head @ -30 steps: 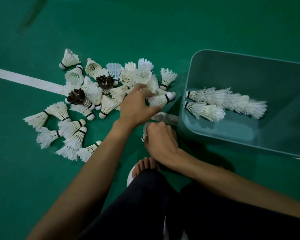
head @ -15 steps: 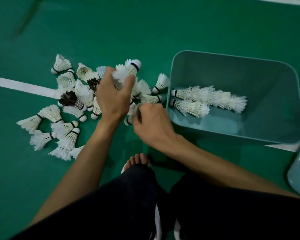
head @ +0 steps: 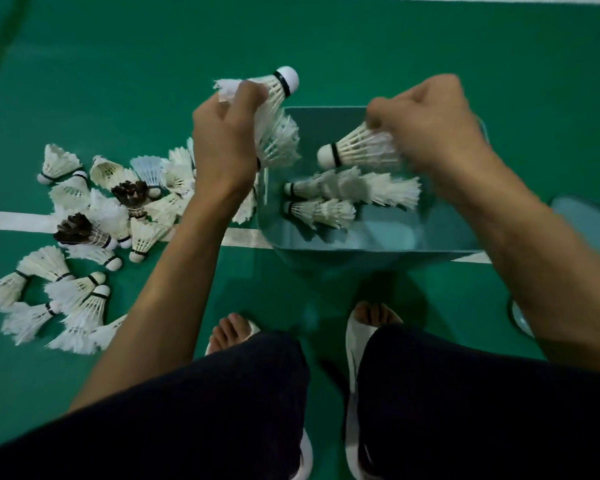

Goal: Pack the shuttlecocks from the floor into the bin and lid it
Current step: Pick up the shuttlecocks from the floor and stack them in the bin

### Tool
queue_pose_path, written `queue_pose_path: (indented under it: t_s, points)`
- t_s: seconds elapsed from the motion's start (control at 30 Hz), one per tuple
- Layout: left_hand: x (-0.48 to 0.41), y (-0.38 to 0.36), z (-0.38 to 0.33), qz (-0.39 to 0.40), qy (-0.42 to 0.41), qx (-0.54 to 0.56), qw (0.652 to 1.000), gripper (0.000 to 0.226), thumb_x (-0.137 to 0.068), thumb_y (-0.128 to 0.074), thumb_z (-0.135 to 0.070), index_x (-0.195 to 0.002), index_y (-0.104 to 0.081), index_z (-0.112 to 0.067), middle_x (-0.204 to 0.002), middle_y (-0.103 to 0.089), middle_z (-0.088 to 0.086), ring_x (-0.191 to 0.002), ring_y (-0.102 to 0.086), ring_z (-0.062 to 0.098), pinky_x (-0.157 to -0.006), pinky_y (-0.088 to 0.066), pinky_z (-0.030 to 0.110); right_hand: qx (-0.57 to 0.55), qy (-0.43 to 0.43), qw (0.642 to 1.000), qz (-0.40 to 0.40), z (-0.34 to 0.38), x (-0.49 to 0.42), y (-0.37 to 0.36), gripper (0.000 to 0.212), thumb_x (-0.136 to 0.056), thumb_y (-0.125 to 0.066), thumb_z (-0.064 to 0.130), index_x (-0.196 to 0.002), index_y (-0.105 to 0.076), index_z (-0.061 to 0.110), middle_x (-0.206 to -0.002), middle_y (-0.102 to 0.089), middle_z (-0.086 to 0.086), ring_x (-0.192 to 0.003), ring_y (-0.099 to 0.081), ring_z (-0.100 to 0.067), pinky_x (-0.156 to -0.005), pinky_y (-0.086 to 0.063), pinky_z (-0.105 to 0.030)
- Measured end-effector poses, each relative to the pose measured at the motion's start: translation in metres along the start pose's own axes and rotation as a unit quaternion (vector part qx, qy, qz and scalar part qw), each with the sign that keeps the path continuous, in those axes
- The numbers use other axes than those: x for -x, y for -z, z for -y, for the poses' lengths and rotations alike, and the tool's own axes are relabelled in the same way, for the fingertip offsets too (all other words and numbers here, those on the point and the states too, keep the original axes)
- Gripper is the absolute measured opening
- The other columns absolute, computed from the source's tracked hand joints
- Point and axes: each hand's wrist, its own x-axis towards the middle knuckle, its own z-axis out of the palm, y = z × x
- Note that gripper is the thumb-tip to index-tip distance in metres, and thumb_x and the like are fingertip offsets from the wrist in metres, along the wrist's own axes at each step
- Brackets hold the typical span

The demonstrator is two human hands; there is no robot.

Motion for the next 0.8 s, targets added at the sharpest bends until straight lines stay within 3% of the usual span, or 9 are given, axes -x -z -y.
queue_pose_path:
  t_s: [0.07,0.17,0.3,0.4,0.5,0.6,0.7,0.8]
  points:
    - [0.001,-0.014,0.004,0.031,0.014,-0.106,0.994,0.037,-0.076,-0.06,-0.052,-0.07,-0.052,-0.017,-0.059,-0.04,-0.001,-0.056,-0.035,0.016,-0.053,-0.033,0.044,0.017,-0.038,0.999,-0.021,-0.021,-0.009,0.017,0.021,-0.073,-0.067,0.03,-0.062,-0.055,0.017,-0.056,-0.036,-0.006,-0.045,-0.027,-0.017,-0.046,-0.026,-0.024]
    - [0.002,-0.034,0.008,0.053,0.004,-0.188,0.981,0.043,-0.075,-0.055,-0.061,-0.071,-0.051,-0.019,-0.058,-0.042,-0.007,-0.055,-0.035,0.019,-0.056,-0.031,0.035,0.015,-0.085,0.995,-0.041,-0.051,-0.023,0.027,0.017,-0.07,-0.067,0.03,-0.069,-0.059,0.015,-0.063,-0.041,-0.011,-0.055,-0.032,-0.018,-0.052,-0.027,-0.032]
    - [-0.002,-0.062,0.014,0.095,0.012,-0.19,0.977,0.04,-0.078,-0.055,-0.059,-0.075,-0.056,-0.019,-0.061,-0.044,-0.006,-0.057,-0.036,0.017,-0.057,-0.031,0.033,0.069,-0.165,0.984,0.003,-0.092,-0.045,0.018,0.019,-0.073,-0.069,0.027,-0.069,-0.064,0.009,-0.058,-0.056,-0.009,-0.049,-0.044,-0.022,-0.052,-0.036,-0.031]
    - [-0.003,-0.075,0.028,0.121,0.067,-0.178,0.974,0.038,-0.08,-0.057,-0.057,-0.079,-0.056,-0.019,-0.063,-0.044,-0.007,-0.058,-0.036,0.017,-0.06,-0.03,0.035,0.125,-0.213,0.967,0.063,-0.117,-0.057,0.001,0.018,-0.08,-0.067,0.019,-0.075,-0.067,0.002,-0.054,-0.064,-0.01,-0.041,-0.052,-0.023,-0.047,-0.043,-0.028]
    - [0.002,-0.082,0.045,0.147,0.124,-0.161,0.968,0.038,-0.085,-0.059,-0.053,-0.089,-0.061,-0.015,-0.07,-0.046,-0.005,-0.062,-0.041,0.017,-0.063,-0.033,0.035,0.201,-0.218,0.947,0.12,-0.122,-0.063,-0.017,0.017,-0.085,-0.065,0.009,-0.069,-0.066,0.001,-0.053,-0.067,-0.011,-0.036,-0.056,-0.021,-0.044,-0.045,-0.024]
    - [0.005,-0.085,0.056,0.172,0.178,-0.157,0.956,0.051,-0.085,-0.06,-0.051,-0.105,-0.068,-0.004,-0.072,-0.056,-0.001,-0.057,-0.053,0.018,-0.063,-0.042,0.035,0.263,-0.202,0.931,0.151,-0.119,-0.066,-0.033,0.012,-0.081,-0.062,-0.001,-0.072,-0.07,-0.001,-0.056,-0.069,-0.013,-0.034,-0.057,-0.019,-0.039,-0.044,-0.021]
    - [0.002,-0.084,0.062,0.194,0.208,-0.167,0.944,0.052,-0.082,-0.06,-0.054,-0.106,-0.071,-0.008,-0.071,-0.064,0.0,-0.05,-0.059,0.014,-0.065,-0.047,0.034,0.264,-0.198,0.929,0.166,-0.122,-0.07,-0.047,0.018,-0.085,-0.06,-0.004,-0.07,-0.068,0.001,-0.043,-0.063,-0.007,-0.03,-0.055,-0.016,-0.036,-0.043,-0.02]
    - [-0.004,-0.081,0.065,0.187,0.226,-0.189,0.937,0.043,-0.085,-0.06,-0.053,-0.1,-0.07,-0.014,-0.076,-0.064,-0.002,-0.061,-0.058,0.016,-0.064,-0.043,0.032,0.189,-0.244,0.932,0.191,-0.128,-0.077,-0.053,0.021,-0.094,-0.057,-0.004,-0.074,-0.065,-0.002,-0.044,-0.061,-0.008,-0.034,-0.053,-0.017,-0.036,-0.043,-0.023]
